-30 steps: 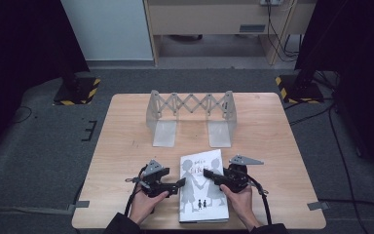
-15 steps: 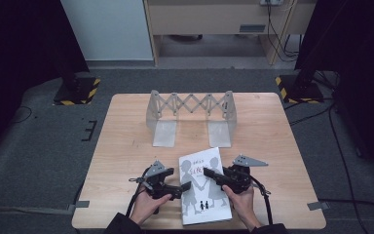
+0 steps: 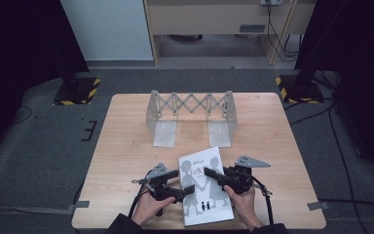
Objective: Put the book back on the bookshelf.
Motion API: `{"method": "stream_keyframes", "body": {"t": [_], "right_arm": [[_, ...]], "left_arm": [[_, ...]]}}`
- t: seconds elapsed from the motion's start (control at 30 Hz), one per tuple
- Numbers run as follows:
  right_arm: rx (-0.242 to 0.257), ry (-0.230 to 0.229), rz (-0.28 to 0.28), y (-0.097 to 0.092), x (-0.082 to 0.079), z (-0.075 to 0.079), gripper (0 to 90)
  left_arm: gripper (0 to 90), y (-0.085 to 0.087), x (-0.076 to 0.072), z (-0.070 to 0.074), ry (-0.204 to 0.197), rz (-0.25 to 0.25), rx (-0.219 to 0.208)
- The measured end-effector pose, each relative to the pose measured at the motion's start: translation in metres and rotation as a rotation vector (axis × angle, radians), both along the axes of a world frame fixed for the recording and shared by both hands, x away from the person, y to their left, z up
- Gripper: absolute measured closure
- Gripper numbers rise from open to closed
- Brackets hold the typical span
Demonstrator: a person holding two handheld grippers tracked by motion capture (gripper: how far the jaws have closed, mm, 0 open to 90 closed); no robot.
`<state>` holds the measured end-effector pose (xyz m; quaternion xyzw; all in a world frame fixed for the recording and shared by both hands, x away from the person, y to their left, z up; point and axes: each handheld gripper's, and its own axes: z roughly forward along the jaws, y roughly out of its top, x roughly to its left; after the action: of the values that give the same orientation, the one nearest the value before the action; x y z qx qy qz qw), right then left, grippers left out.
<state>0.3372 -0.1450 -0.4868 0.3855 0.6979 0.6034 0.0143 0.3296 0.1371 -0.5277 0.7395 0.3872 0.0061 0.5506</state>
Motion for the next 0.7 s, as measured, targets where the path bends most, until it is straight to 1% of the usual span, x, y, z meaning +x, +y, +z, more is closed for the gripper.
{"method": "stream_keyframes", "body": {"t": [0.03,0.17,0.2,0.27,0.3,0.33,0.57,0.6,0.7], "right_arm": [[0.003,-0.001,0.000,-0.0002,-0.0003,0.0001,66.3],[0.005,-0.005,0.004,-0.0003,-0.0005,0.0006,66.4],[0.008,-0.005,0.005,-0.0009,-0.0003,0.0001,66.5],[0.016,-0.006,0.007,-0.0015,-0.0006,0.0000,67.2],[0.018,-0.010,0.010,-0.0016,-0.0007,0.0003,67.3],[0.019,-0.012,0.013,-0.0016,-0.0007,0.0006,67.6],[0.029,-0.007,0.015,-0.0030,0.0004,-0.0011,67.9],[0.030,-0.005,0.019,-0.0033,0.0005,-0.0006,68.1],[0.032,-0.008,0.024,-0.0036,0.0004,-0.0001,68.6]], "left_arm": [[0.0,0.0002,0.0002,-0.0001,0.006,0.000,-0.004],[0.0,0.0002,0.0000,-0.0002,0.009,0.001,-0.006],[0.0,0.0002,0.0006,-0.0009,0.040,0.003,-0.017],[0.0,0.0009,0.0015,-0.0022,0.078,0.000,-0.038],[0.0,0.0009,0.0015,-0.0022,0.078,0.000,-0.038],[0.0,0.0012,0.0016,-0.0026,0.091,-0.001,-0.043],[0.0,0.0012,0.0033,-0.0048,0.103,-0.010,-0.057],[0.0,0.0020,0.0044,-0.0058,0.108,-0.022,-0.063],[0.0,0.0032,0.0050,-0.0061,0.109,-0.037,-0.069]]}}
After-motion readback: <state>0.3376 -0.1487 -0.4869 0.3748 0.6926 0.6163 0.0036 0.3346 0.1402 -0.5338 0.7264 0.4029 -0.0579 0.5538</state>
